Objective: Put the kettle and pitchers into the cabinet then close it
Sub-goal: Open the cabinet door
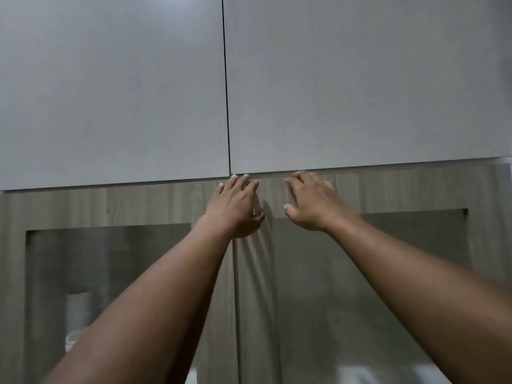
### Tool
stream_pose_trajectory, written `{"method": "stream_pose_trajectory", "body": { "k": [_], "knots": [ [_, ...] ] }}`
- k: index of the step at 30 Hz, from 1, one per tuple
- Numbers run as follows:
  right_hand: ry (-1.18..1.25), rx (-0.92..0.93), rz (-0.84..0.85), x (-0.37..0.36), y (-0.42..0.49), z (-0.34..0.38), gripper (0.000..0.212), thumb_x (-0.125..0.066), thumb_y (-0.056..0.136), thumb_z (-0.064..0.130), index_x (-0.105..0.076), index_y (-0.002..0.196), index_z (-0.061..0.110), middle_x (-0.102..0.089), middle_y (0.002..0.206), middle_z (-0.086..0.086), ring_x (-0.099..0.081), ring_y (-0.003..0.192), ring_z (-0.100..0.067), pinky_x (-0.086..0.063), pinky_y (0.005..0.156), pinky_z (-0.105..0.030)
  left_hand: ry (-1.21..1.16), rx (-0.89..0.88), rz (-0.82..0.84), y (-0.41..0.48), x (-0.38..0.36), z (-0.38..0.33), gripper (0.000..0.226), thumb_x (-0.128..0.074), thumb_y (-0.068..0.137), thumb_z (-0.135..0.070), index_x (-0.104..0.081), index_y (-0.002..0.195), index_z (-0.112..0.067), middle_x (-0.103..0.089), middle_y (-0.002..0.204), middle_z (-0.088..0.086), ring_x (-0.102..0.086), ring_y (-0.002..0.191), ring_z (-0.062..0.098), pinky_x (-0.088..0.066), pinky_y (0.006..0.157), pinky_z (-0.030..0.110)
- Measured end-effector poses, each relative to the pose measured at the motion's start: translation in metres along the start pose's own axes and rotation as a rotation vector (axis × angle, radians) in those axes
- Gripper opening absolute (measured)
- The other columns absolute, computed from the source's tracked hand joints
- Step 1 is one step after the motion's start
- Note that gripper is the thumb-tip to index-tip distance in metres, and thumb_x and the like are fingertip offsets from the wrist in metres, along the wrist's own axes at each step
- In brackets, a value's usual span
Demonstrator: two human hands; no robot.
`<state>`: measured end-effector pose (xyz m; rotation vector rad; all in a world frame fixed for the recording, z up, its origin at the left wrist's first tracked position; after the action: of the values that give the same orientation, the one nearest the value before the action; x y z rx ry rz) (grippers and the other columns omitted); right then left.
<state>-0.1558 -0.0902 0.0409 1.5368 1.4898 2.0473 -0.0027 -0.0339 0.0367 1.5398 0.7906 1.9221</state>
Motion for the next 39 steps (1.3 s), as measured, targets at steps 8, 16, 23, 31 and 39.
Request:
{"method": "stream_pose_trajectory", "body": {
  "k": [8, 16, 23, 31, 39],
  "knots": [
    [-0.063, 0.024, -0.067, -0.003, 0.010, -0.006, 0.067, -0.055, 0.084, 0.041, -0.037, 0.145, 0.022, -0.043, 0.144, -0.002, -0.039, 0.134, -0.023, -0.032, 0.108, -0.047, 0.011, 0.059, -0.040, 0.016, -0.003, -0.001, 0.084, -0.064, 0.081, -0.050, -0.029, 0.150, -0.020, -0.039, 0.149, 0.008, -0.036, 0.139, 0.029, -0.034, 0.113, 0.044],
    [0.041, -0.060, -0.076, 0.033, -0.033, 0.016, 0.068, -0.057, 0.083, 0.039, -0.032, 0.145, 0.023, -0.036, 0.148, 0.000, -0.031, 0.140, -0.021, -0.038, 0.104, -0.054, 0.024, 0.039, -0.158, -0.033, 0.049, -0.015, 0.071, -0.061, 0.078, -0.050, -0.039, 0.140, -0.020, -0.046, 0.139, 0.007, -0.037, 0.132, 0.030, -0.038, 0.101, 0.041],
    [0.219, -0.112, -0.220, 0.110, -0.103, 0.028, 0.056, -0.051, 0.086, 0.034, -0.038, 0.138, 0.020, -0.042, 0.139, -0.001, -0.042, 0.127, -0.021, -0.047, 0.097, -0.050, -0.039, -0.056, -0.382, -0.101, 0.134, -0.065, 0.057, -0.060, 0.083, -0.038, -0.052, 0.134, -0.012, -0.052, 0.128, 0.015, -0.043, 0.123, 0.036, -0.045, 0.085, 0.045],
    [0.407, -0.216, -0.319, 0.209, -0.180, 0.008, 0.039, -0.043, 0.089, 0.029, -0.048, 0.126, 0.018, -0.055, 0.128, -0.003, -0.051, 0.114, -0.021, -0.044, 0.092, -0.036, -0.687, -0.134, -0.610, -0.159, 0.219, -0.143, 0.042, -0.049, 0.084, -0.023, -0.064, 0.120, -0.004, -0.060, 0.109, 0.016, -0.062, 0.082, 0.025, -0.043, 0.067, 0.026],
    [0.639, -0.362, -0.303, 0.299, -0.277, -0.037, 0.047, -0.038, 0.099, 0.045, -0.048, 0.142, 0.029, -0.058, 0.141, 0.000, -0.054, 0.127, -0.018, -0.047, 0.105, -0.046, -1.234, -0.173, -0.711, -0.220, 0.274, -0.253, 0.026, -0.053, 0.096, -0.016, -0.068, 0.114, -0.005, -0.071, 0.096, 0.006, -0.063, 0.073, 0.004, -0.047, 0.063, 0.008]
  ]
}}
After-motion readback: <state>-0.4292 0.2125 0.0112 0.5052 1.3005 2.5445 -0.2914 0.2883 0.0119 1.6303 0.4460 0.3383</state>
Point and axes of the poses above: each hand's wrist, its own y-axis towards the middle knuckle, its own x-axis out of the back of the hand, z = x × y, the point moved 5 cm from there along y, towards the middle knuckle
